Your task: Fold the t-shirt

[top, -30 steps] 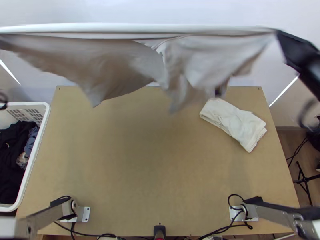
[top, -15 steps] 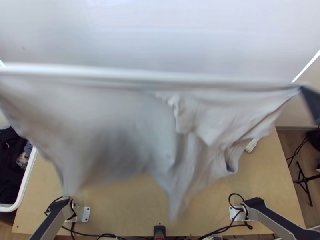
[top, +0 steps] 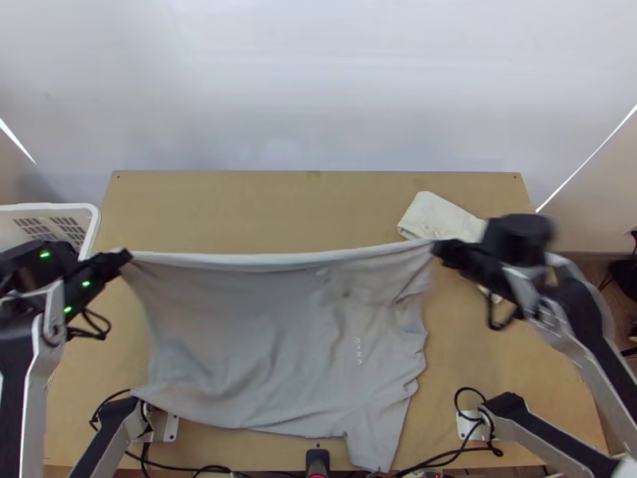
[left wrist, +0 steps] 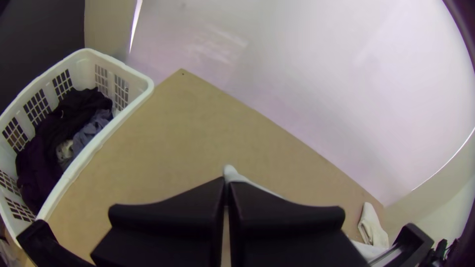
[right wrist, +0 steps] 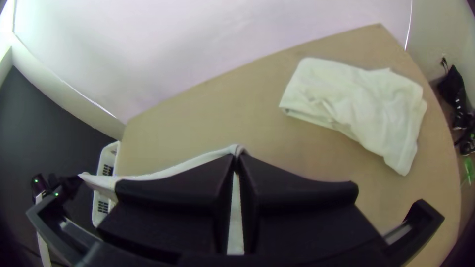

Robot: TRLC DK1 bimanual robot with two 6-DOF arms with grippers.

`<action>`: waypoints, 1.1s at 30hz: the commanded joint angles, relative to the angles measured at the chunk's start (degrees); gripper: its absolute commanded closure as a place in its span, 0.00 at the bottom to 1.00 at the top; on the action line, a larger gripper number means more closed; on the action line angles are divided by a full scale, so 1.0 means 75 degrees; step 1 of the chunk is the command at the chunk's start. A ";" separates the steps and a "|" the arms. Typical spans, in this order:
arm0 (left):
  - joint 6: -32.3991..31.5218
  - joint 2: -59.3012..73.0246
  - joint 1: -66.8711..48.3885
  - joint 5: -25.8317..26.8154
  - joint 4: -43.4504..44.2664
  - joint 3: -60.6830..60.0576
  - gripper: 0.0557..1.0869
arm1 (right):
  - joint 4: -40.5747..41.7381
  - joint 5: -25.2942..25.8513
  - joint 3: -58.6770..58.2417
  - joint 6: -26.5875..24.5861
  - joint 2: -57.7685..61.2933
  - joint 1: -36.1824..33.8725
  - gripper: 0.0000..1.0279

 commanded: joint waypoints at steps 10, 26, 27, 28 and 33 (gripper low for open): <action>-0.0011 0.4820 -0.0207 -0.0274 0.3229 0.0722 0.96 | 0.2326 -0.0004 0.0380 -0.0090 0.3846 0.0032 0.97; 0.0036 0.8453 -0.0313 -0.0673 0.3241 0.4168 0.96 | 0.2350 -0.0004 0.3134 -0.0160 0.6319 -0.0672 0.97; 0.0059 0.8629 -0.0313 -0.0684 0.3241 0.4320 0.96 | 0.2350 -0.0004 0.3251 -0.0160 0.6436 -0.0683 0.97; 0.0071 0.8746 -0.0313 -0.0708 0.3241 0.4472 0.96 | 0.2350 -0.0004 0.3356 -0.0160 0.6542 -0.0695 0.97; 0.0106 0.9250 -0.0336 -0.0743 0.3159 0.5140 0.96 | 0.2350 0.0031 0.3790 -0.0195 0.7010 -0.0742 0.97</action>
